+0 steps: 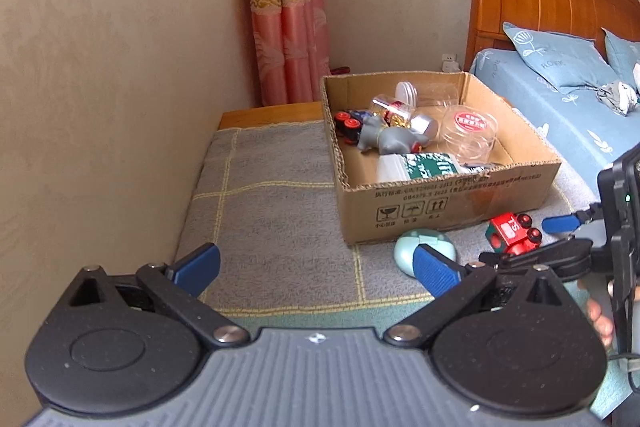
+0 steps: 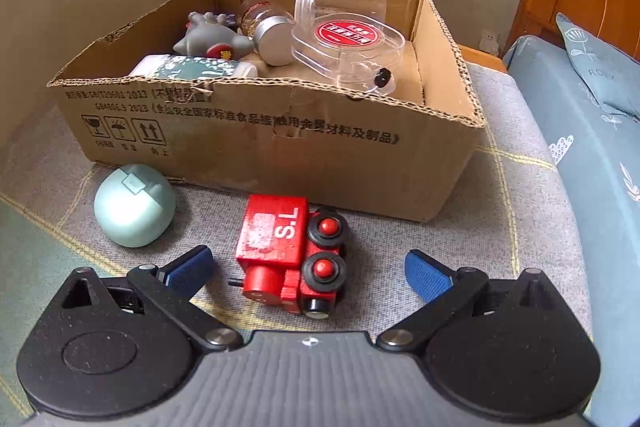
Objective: Organize rigid objects
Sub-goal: 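Move left gripper to the mint-green round case while right gripper approaches the red S.L toy, then close left gripper on the mint-green case while right gripper grasps the red S.L toy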
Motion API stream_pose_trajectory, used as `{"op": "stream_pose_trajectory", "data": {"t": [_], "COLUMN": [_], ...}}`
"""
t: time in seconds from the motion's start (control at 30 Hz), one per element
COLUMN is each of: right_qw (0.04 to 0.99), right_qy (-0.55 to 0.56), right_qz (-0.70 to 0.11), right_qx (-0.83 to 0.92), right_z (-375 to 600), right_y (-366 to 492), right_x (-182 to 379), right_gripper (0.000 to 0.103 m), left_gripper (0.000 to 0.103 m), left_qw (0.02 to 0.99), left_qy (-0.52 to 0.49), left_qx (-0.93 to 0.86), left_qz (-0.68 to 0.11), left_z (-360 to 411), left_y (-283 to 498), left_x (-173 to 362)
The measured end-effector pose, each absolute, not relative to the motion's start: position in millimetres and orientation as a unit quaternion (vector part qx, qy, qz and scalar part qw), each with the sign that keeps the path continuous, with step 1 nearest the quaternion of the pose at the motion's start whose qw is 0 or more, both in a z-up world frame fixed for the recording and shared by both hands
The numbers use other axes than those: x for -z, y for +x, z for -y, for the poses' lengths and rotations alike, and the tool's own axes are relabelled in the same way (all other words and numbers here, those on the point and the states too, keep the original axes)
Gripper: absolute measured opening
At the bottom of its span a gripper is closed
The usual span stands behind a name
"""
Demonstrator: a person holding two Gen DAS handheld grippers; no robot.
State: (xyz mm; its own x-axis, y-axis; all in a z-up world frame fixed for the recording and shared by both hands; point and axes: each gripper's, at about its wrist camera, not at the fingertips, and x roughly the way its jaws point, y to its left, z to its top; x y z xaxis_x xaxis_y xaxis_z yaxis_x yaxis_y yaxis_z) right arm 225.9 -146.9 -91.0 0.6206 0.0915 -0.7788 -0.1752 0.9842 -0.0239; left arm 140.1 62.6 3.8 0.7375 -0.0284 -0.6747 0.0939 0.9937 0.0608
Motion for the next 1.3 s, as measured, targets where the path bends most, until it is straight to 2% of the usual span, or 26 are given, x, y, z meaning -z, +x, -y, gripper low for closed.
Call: {"op": "stream_pose_trajectory", "data": {"t": [0.6, 1.23, 1.3], "right_qw": [0.911, 0.913, 0.914], "right_qy": [-0.053, -0.054, -0.054], "right_qz": [-0.398, -0.391, -0.390], "right_qx": [-0.097, -0.101, -0.101], "right_z": [193, 193, 193], "right_y": [203, 202, 201], "right_x": [93, 92, 93], "right_gripper": [0.103, 0.103, 0.103], "left_gripper": [0.102, 0.102, 0.100], "left_qw": [0.887, 0.890, 0.890], "left_qy": [0.051, 0.077, 0.076], "left_qx": [0.151, 0.167, 0.169], "left_qz": [-0.434, -0.418, -0.416], "left_z": [-6, 4, 6], "left_y": [192, 208, 206], "left_x": [91, 93, 92]}}
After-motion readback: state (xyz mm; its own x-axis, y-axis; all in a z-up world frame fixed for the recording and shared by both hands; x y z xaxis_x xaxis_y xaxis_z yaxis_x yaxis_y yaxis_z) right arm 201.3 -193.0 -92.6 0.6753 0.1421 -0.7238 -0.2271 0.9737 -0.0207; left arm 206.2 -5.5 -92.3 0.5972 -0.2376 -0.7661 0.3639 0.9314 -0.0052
